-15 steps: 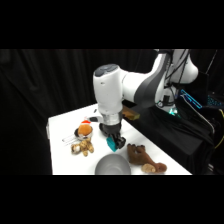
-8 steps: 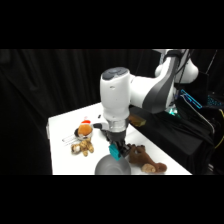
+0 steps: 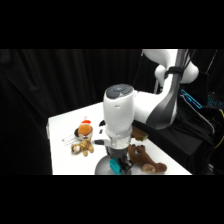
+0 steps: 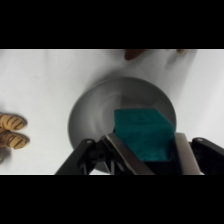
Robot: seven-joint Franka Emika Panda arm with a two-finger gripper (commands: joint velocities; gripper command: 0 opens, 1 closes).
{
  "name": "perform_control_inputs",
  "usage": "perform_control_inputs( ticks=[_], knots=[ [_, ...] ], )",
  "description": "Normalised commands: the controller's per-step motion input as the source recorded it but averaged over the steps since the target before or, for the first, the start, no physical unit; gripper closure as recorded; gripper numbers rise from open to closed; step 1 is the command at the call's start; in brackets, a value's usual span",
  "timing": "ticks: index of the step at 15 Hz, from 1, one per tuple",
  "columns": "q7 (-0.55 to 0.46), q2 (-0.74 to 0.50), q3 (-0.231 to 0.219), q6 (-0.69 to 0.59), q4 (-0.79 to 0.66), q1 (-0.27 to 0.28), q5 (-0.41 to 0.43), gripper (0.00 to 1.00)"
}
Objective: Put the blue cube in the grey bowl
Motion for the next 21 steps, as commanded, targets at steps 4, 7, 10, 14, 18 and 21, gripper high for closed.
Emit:
perform_control_inputs(
  ticks=[4,7,10,14,18,21],
  knots=[
    [0.05,0.22,-0.044,0.09,0.29,0.07,-0.02,0.66],
    [0.03,0.17,-0.051,0.03,0.25,0.056,0.002,0.15],
    [0.05,0.1,-0.07,0.01,0.21,0.077,-0.019,0.0],
    [0.06,-0.02,-0.087,-0.12,0.13,0.083,-0.045,0.0],
    [0.06,-0.16,-0.057,-0.38,0.07,0.056,-0.018,0.0],
    [0.03,-0.26,-0.032,-0.38,0.01,0.006,-0.011,0.0]
  ],
)
